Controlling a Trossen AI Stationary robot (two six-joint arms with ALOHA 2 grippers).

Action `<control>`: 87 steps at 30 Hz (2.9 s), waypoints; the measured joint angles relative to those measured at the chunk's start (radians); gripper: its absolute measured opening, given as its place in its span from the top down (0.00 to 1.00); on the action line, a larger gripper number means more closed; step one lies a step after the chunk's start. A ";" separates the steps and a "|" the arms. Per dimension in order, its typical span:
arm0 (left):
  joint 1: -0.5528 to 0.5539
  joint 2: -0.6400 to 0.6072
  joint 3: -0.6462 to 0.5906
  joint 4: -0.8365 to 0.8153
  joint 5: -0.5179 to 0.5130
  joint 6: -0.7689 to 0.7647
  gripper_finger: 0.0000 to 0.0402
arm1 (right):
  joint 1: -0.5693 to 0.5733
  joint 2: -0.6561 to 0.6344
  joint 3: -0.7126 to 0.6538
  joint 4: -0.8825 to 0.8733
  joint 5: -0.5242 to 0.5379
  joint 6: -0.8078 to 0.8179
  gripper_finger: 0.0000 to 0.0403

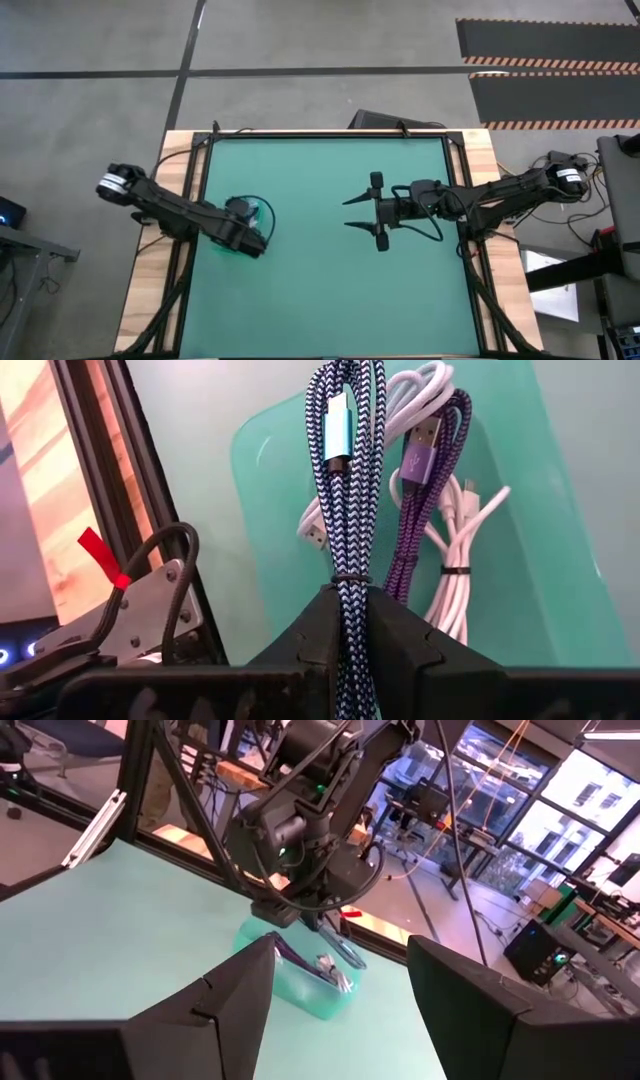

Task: Pick and place USB-C Cables
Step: Put the blue charger cable into the green bin, then return to Home Position

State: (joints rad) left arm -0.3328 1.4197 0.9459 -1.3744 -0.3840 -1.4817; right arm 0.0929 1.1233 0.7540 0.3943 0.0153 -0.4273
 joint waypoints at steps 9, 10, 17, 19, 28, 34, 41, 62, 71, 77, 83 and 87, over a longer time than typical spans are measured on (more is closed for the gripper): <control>0.002 0.045 0.002 0.004 0.001 0.003 0.94 | 0.000 0.000 0.000 0.000 0.001 0.001 0.45; 0.003 0.045 0.001 0.004 0.002 0.003 0.94 | 0.000 0.000 0.000 0.000 0.002 0.001 0.45; 0.006 0.041 -0.001 0.005 0.010 0.004 0.94 | 0.000 0.000 0.000 0.000 0.002 0.001 0.45; 0.006 0.041 -0.001 0.005 0.011 0.004 0.94 | 0.000 0.000 0.000 0.000 0.002 0.001 0.45; 0.006 0.040 0.000 0.005 0.014 0.005 0.94 | 0.000 0.000 0.000 0.000 0.002 0.007 0.45; 0.006 0.040 -0.002 0.006 0.028 0.005 0.91 | 0.000 0.000 0.000 0.000 0.002 0.007 0.45; 0.011 0.040 0.000 0.008 0.036 0.023 0.78 | 0.000 0.000 0.000 -0.001 0.002 0.007 0.45; 0.012 -0.002 0.120 0.032 0.030 0.311 0.73 | 0.000 0.000 -0.011 0.000 -0.011 -0.016 0.45; 0.013 -0.090 0.092 0.395 0.062 0.774 0.83 | -0.026 -0.003 -0.027 0.000 -0.026 -0.018 0.45; 0.013 -0.177 0.052 0.599 0.150 1.050 0.92 | -0.042 -0.003 -0.033 0.005 -0.054 -0.012 0.45; 0.018 -0.298 -0.014 0.716 0.153 1.153 0.99 | -0.046 -0.003 -0.034 0.008 -0.076 -0.011 0.45; 0.021 -0.397 -0.090 0.778 0.152 1.155 0.99 | -0.048 -0.003 -0.037 0.007 -0.076 -0.017 0.45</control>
State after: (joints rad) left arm -0.3121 1.0231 0.8557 -0.5963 -0.2315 -0.3268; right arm 0.0453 1.1202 0.7171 0.4017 -0.0606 -0.4445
